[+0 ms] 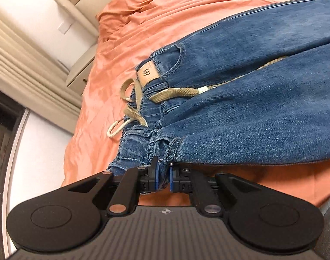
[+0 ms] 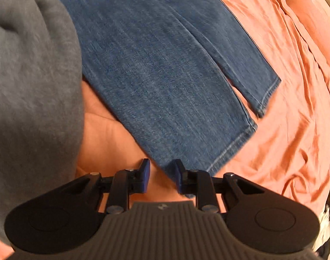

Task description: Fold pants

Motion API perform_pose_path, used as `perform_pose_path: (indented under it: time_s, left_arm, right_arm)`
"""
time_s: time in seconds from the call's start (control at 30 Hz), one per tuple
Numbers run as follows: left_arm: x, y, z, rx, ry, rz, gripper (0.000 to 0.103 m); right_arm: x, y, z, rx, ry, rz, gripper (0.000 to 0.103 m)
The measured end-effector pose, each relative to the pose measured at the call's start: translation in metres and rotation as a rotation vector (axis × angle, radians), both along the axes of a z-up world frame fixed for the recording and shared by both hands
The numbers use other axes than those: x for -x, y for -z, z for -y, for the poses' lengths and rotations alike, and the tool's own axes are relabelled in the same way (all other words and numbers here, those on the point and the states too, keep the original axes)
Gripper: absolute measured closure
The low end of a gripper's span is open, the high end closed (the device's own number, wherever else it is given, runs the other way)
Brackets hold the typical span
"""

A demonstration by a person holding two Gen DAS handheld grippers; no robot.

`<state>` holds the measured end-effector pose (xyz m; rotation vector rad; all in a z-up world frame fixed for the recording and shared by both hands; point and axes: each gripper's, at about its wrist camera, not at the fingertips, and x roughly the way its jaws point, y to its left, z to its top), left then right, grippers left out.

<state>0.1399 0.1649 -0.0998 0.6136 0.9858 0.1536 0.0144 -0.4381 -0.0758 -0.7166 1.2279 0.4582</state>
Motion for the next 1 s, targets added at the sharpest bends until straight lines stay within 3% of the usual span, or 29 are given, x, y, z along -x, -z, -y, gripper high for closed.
perform_pose_path:
  time_s: [0.17, 0.27, 0.3, 0.57, 0.73, 0.9, 1.0]
  left_arm:
    - [-0.001, -0.002, 0.000, 0.007, -0.047, 0.004, 0.094]
    - [0.001, -0.008, -0.001, 0.034, -0.079, 0.032, 0.094]
    - [0.002, -0.010, -0.001, 0.041, -0.086, 0.047, 0.094]
    - [0.009, -0.053, -0.012, 0.167, -0.156, 0.193, 0.094]
    - [0.002, -0.106, -0.021, 0.250, -0.176, 0.291, 0.095]
    - [-0.038, -0.121, -0.018, 0.258, -0.191, 0.295, 0.095]
    - [-0.071, -0.114, -0.016, 0.262, -0.204, 0.278, 0.095]
  right_arm:
    - [-0.001, 0.020, 0.001, 0.011, -0.043, 0.006, 0.084]
    - [0.007, 0.022, -0.002, 0.028, -0.029, 0.052, 0.103]
    - [0.009, 0.017, -0.002, 0.029, -0.015, 0.079, 0.103]
    - [0.019, -0.065, -0.004, -0.005, 0.166, 0.421, 0.103]
    - [0.001, -0.132, -0.005, -0.040, 0.256, 0.592, 0.103]
    - [-0.049, -0.154, 0.000, -0.047, 0.377, 0.603, 0.103]
    - [-0.098, -0.132, 0.005, -0.024, 0.439, 0.567, 0.103]
